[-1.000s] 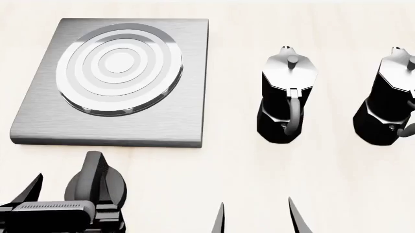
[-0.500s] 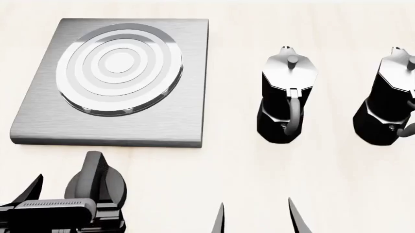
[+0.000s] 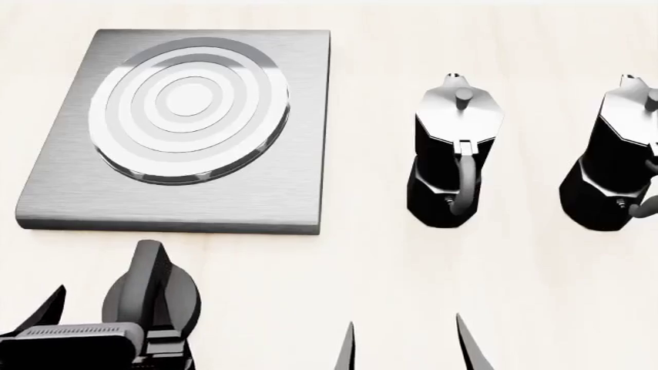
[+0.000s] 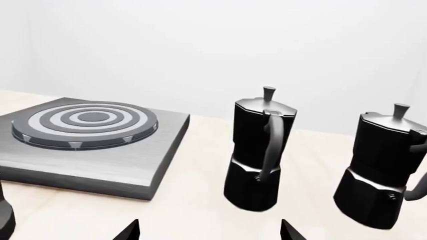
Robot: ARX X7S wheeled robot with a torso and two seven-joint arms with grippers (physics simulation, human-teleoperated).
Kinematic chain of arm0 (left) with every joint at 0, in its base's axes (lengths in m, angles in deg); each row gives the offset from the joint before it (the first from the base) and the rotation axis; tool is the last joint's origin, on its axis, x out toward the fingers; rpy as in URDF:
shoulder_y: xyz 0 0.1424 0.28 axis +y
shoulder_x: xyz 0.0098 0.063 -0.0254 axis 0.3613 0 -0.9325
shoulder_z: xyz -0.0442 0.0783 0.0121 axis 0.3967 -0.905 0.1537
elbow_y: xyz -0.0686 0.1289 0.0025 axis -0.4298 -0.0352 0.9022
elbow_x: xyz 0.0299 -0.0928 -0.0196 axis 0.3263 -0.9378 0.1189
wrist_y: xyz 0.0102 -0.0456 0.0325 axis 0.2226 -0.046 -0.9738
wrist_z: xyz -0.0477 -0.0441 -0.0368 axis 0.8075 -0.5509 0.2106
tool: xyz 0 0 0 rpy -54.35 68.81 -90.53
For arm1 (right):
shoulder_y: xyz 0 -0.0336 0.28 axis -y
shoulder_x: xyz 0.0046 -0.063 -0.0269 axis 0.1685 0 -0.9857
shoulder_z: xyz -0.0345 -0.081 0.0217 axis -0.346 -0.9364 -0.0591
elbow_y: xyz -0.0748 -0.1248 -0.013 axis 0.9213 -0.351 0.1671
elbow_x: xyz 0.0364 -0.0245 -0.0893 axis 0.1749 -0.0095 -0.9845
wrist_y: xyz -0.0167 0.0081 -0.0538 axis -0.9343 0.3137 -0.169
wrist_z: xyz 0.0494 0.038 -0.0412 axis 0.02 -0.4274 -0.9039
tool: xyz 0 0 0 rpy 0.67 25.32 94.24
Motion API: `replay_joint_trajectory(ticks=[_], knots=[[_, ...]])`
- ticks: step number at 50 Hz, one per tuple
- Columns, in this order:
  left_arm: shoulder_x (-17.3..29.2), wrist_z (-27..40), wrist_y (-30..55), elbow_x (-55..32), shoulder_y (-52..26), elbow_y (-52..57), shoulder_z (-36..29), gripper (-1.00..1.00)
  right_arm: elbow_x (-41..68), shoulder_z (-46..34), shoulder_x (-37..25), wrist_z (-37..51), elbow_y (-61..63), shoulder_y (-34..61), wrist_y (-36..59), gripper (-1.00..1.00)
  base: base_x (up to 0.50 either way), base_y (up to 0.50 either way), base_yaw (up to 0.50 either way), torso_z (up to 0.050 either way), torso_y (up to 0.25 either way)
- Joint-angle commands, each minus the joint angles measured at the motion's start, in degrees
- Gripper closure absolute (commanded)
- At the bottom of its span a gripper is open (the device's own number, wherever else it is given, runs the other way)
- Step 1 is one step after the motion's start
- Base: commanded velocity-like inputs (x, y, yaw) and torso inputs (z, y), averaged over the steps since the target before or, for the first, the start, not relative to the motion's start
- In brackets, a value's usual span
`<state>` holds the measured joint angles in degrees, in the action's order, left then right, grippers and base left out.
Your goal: Turn off the stove.
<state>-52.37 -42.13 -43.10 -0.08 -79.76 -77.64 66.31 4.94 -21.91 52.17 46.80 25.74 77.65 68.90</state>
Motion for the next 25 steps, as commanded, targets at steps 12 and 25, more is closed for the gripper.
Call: replay_joint_trajectory(ticks=[12,25], knots=[[1.5,2.7,0.8,-0.2,0.7,-0.3,2.5,-1.0,0.4,-0.4,-0.4,0.3,0.1,0.1,0.0,-1.0,0.0,0.0,0.0,0.0,0.0],[2.6,3.4,0.9,-0.7,2.3,1.2,3.0,-1.0,0.6,-0.6,-0.6,0.5,0.1,0.2,0.0,-1.0,0.0,0.0,0.0,0.0,0.0]])
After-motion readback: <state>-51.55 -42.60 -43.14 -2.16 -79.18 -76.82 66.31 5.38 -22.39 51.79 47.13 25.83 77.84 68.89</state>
